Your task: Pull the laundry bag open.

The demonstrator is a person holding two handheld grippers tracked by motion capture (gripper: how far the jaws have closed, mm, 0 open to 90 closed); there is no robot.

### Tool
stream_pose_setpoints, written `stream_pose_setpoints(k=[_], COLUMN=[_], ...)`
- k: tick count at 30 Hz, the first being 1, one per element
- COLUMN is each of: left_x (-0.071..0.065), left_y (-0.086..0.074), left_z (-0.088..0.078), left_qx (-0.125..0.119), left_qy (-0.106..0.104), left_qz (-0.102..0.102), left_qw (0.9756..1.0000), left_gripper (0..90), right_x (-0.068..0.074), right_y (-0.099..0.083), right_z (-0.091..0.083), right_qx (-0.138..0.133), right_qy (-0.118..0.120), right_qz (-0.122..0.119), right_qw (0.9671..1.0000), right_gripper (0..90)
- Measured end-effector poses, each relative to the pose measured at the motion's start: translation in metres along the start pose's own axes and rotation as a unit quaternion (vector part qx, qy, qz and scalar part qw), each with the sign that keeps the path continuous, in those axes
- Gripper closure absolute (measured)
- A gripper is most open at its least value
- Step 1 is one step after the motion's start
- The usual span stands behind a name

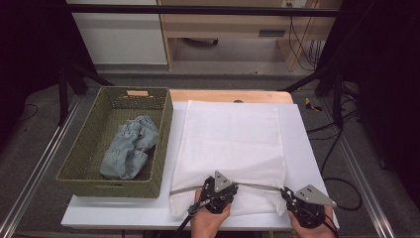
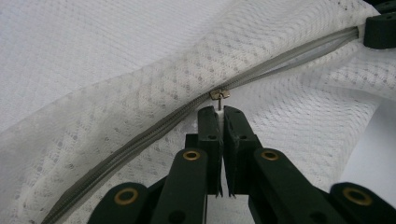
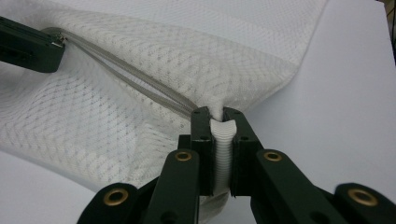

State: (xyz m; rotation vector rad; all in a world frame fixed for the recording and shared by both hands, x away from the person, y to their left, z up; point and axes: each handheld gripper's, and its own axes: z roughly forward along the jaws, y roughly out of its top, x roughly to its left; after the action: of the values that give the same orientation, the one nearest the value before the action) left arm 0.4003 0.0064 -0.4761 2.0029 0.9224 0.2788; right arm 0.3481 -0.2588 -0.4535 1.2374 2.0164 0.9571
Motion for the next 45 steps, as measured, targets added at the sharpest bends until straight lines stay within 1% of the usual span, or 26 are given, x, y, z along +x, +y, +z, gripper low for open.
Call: stream_pose_setpoints(k=[1,3,5,9,15,19,22,24,27,30,32,33,34,36,39,42,45], left_x=[0.001,0.002,0.002,0.003,0.002,0.003,0.004,0.007,0.012,0.015,0.017,0.018,0.019,0.022,0.023,0.025,0.028], left_y=[0.0,0.001,0.002,0.002,-0.001,-0.004,-0.004,-0.005,-0.009,-0.013,-0.013,-0.014,-0.014,-0.016,-0.018,-0.018,-0.02], left_z=[0.0,-0.002,-0.004,-0.006,-0.013,-0.017,-0.02,-0.022,-0.023,-0.027,-0.031,-0.034,-0.036,-0.039,-0.043,-0.045,-0.047], left_qx=[0.001,-0.001,-0.004,-0.005,-0.01,-0.016,-0.016,-0.018,-0.021,-0.026,-0.028,-0.031,-0.029,-0.034,-0.037,-0.037,-0.039], left_qy=[-0.001,-0.002,-0.004,0.001,0.011,0.011,0.01,0.011,0.012,0.014,0.015,0.02,0.022,0.019,0.021,0.026,0.025], left_qz=[0.002,-0.002,0.0,-0.001,-0.002,-0.01,-0.006,-0.007,-0.017,-0.022,-0.019,-0.016,-0.012,-0.022,-0.024,-0.019,-0.028], left_qw=[1.0,1.0,1.0,1.0,0.9999,0.9998,0.9998,0.9998,0.9995,0.9993,0.9993,0.9992,0.9993,0.999,0.9988,0.9988,0.9985], left_gripper=[86.6,86.6,86.6,86.6,86.6,86.6,86.6,86.6,86.6,86.6,86.6,86.6,86.6,86.6,86.6,86.6,86.6], right_x=[0.0,0.0,0.0,0.002,-0.001,-0.001,-0.001,-0.002,-0.002,-0.003,-0.002,-0.002,-0.002,-0.002,-0.002,-0.002,-0.002], right_y=[0.0,0.0,0.0,0.0,-0.001,-0.001,-0.001,-0.001,-0.001,-0.002,-0.002,-0.002,-0.002,-0.003,-0.003,-0.003,-0.004], right_z=[0.0,0.0,0.001,0.0,-0.002,-0.003,-0.003,-0.003,-0.003,-0.003,-0.003,-0.003,-0.003,-0.004,-0.004,-0.004,-0.004], right_qx=[0.0,-0.003,-0.003,-0.005,-0.002,0.001,0.0,0.0,0.0,0.0,0.003,0.004,0.003,0.003,0.003,0.004,0.006], right_qy=[0.0,-0.001,0.0,-0.002,-0.003,-0.004,-0.006,-0.006,-0.006,-0.008,-0.006,-0.004,-0.006,-0.006,-0.007,-0.007,-0.008], right_qz=[0.001,0.0,-0.002,-0.01,-0.002,-0.001,0.0,0.002,0.004,0.002,0.003,0.005,0.004,0.002,0.003,0.006,0.008], right_qw=[1.0,1.0,1.0,0.9999,1.0,1.0,1.0,1.0,1.0,1.0,1.0,1.0,1.0,1.0,1.0,1.0,0.9999], right_gripper=[83.5,83.6,83.6,83.7,83.8,83.8,83.8,83.8,83.8,83.8,83.8,83.8,83.8,83.8,83.8,83.8,83.8])
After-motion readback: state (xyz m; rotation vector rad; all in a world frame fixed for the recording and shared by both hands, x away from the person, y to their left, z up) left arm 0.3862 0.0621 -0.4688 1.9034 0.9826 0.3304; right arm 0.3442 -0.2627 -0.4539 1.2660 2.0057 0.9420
